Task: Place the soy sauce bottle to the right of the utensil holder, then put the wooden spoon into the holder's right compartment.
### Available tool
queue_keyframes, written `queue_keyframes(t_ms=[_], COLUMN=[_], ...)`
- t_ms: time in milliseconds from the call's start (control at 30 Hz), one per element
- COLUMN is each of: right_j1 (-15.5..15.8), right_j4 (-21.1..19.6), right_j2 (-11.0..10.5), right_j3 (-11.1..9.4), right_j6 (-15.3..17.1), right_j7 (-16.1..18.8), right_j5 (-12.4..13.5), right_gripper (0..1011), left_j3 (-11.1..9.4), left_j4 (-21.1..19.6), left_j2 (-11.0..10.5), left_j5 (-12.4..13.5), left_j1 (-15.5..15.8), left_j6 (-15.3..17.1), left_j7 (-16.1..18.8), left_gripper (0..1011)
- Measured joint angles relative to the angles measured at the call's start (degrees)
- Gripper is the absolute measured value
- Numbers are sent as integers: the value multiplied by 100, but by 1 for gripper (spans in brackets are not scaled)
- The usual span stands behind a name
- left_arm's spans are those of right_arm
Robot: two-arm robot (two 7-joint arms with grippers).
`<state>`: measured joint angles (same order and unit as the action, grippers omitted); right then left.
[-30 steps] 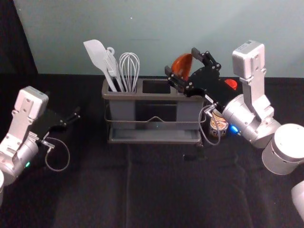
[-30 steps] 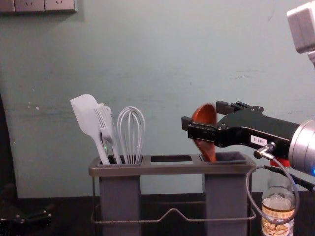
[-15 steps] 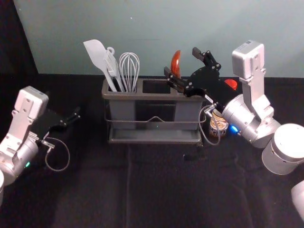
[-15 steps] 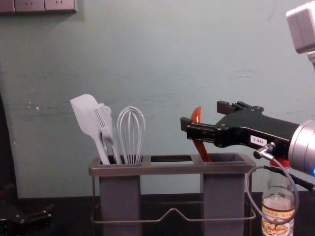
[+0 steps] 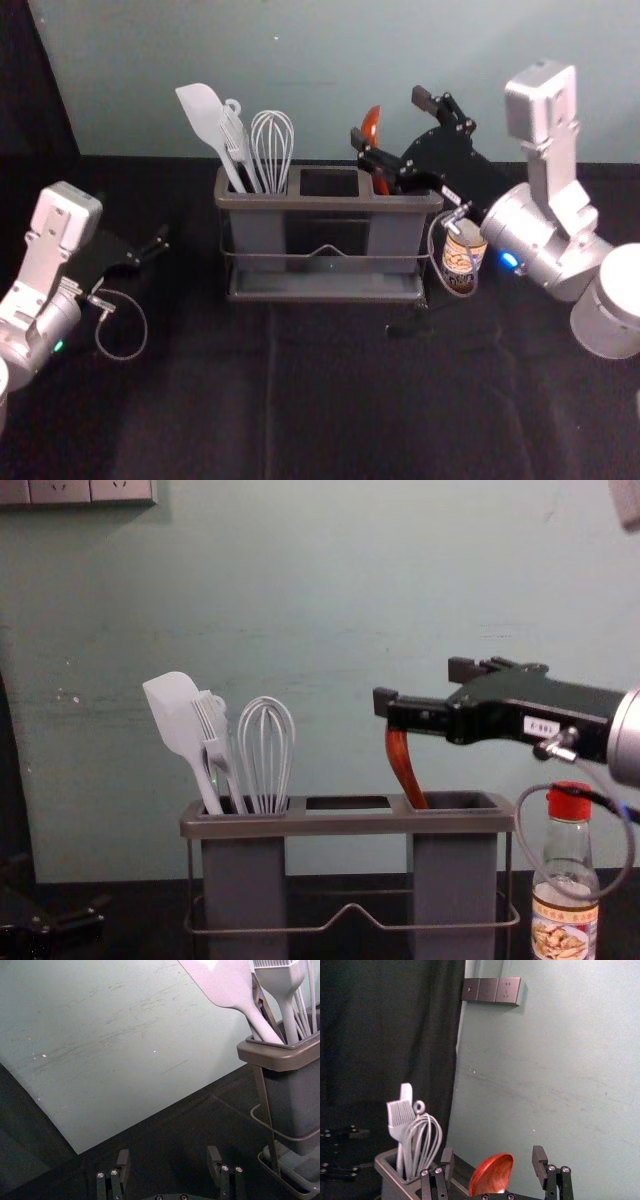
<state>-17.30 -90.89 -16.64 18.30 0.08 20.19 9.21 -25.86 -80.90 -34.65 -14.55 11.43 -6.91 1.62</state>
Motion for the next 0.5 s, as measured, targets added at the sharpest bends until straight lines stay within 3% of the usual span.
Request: queue_keyframes(t_ms=[67,233,367,500], right_j1=[21,143,358,661], right_j4=[-143,-607,-1033,-1424], right_j2=[-53,-253,-462,-667], right_j3=[-20,-149,-320,-496], right_j6=[156,612,940,1118], right_j7=[39,279,397,407], right_j5=[77,544,933,1163], right_gripper=[1002,1002,1002,1002], left_j3=[0,0,-1,0], left_j4=[0,0,0,0], left_j2=[0,0,0,0], left_j5=[0,0,0,0], left_j1=[0,0,0,0], left_j6=[0,0,0,0], left_j7=[0,0,0,0], left_gripper=[1005,1005,1005,1005])
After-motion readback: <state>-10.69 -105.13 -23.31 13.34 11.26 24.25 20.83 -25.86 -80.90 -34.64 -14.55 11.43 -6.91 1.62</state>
